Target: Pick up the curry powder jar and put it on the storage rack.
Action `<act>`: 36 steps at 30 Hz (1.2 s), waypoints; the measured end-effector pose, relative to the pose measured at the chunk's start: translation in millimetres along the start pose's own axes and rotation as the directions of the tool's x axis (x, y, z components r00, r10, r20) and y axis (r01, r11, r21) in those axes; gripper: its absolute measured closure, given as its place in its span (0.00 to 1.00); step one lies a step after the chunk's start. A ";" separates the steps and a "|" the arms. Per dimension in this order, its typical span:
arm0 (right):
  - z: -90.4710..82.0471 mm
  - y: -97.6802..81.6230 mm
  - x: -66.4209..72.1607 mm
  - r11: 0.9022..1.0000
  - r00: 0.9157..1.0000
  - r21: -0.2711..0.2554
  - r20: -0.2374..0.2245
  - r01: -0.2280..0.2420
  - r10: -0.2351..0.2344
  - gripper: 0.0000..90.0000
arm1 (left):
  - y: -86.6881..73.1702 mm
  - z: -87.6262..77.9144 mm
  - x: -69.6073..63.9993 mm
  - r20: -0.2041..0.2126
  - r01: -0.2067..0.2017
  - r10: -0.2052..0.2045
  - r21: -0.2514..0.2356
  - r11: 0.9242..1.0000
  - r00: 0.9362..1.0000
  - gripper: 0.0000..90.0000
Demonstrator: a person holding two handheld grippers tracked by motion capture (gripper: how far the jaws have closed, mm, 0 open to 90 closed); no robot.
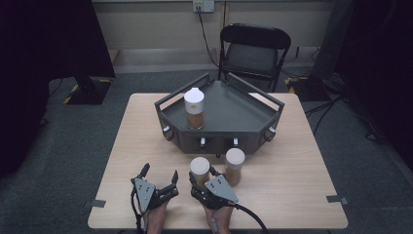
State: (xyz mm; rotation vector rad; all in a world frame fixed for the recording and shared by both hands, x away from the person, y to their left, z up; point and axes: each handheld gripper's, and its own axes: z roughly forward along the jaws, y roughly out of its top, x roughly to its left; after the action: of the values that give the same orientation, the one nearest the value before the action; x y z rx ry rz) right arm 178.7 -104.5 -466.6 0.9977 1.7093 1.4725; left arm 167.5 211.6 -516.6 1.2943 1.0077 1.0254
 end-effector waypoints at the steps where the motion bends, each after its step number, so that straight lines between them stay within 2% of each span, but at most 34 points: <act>1: 0.0 -0.2 0.2 1.000 1.000 -0.001 0.001 0.001 -0.001 0.38 | 0.0 0.0 0.0 0.000 0.000 0.000 0.000 1.000 1.000 0.00; 10: 0.3 0.4 -0.3 1.000 1.000 0.000 -0.002 0.011 -0.011 0.38 | 0.0 0.0 0.2 0.001 0.000 0.000 0.000 1.000 1.000 0.01; 27: -3.7 6.7 -2.2 1.000 1.000 -0.006 -0.006 -0.006 0.005 0.39 | 0.0 0.0 0.2 0.001 0.000 0.000 0.000 1.000 1.000 0.01; 36: -7.8 15.2 -2.7 1.000 1.000 -0.013 0.001 0.018 -0.018 0.39 | 0.1 0.0 0.1 0.001 0.000 0.000 0.001 1.000 1.000 0.01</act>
State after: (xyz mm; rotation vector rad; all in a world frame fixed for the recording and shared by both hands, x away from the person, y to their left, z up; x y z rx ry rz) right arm 175.3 -109.5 -450.3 0.9736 1.7017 1.4696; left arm 167.5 211.8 -516.5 1.2952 1.0074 1.0249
